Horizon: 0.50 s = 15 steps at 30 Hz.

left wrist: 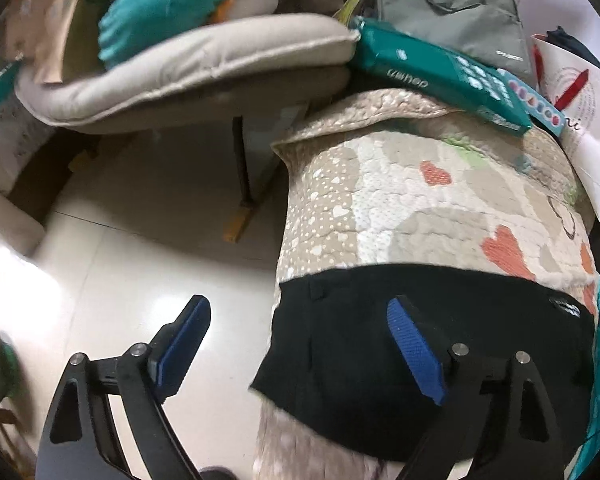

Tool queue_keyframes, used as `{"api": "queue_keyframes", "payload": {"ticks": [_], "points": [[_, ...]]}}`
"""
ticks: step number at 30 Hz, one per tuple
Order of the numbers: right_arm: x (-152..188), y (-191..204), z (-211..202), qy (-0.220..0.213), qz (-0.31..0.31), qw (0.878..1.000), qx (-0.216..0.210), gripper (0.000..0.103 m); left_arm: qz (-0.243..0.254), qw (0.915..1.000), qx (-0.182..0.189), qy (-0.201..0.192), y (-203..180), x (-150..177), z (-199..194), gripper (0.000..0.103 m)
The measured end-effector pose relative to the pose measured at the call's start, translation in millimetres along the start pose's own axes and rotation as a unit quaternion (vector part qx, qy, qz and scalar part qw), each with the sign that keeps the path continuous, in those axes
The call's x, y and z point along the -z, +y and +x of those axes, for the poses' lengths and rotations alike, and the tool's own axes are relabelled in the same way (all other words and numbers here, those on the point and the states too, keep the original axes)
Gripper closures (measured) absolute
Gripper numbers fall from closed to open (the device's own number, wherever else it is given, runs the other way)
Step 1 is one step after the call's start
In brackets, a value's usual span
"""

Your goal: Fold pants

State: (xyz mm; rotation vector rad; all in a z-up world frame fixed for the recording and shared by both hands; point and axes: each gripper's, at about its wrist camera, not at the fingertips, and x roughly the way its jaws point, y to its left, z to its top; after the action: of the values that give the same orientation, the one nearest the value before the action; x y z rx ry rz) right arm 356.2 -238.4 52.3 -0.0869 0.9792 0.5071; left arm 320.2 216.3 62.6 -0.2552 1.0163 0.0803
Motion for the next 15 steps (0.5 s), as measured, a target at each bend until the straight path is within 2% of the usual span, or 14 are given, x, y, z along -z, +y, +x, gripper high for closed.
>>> {"api": "queue_keyframes", "payload": {"ticks": [3,8,12,15], "points": [[-5,10,27,0.019,-0.032,0.999,0.001,0.021,0.003,0.9999,0.009,0.004,-1,-8,26,0.013],[-13,22,54,0.027,-0.061,0.998,0.000,0.023,0.011,0.9993,0.033,0.013,-3,-17,57,0.013],[-19,29,71,0.038,-0.079,0.996,0.000,0.029,0.033,0.9974,0.055,0.032,-7,-16,77,0.013],[-22,31,81,0.046,-0.088,0.995,0.006,0.030,0.038,0.9960,0.074,0.031,-8,-16,78,0.013]]}}
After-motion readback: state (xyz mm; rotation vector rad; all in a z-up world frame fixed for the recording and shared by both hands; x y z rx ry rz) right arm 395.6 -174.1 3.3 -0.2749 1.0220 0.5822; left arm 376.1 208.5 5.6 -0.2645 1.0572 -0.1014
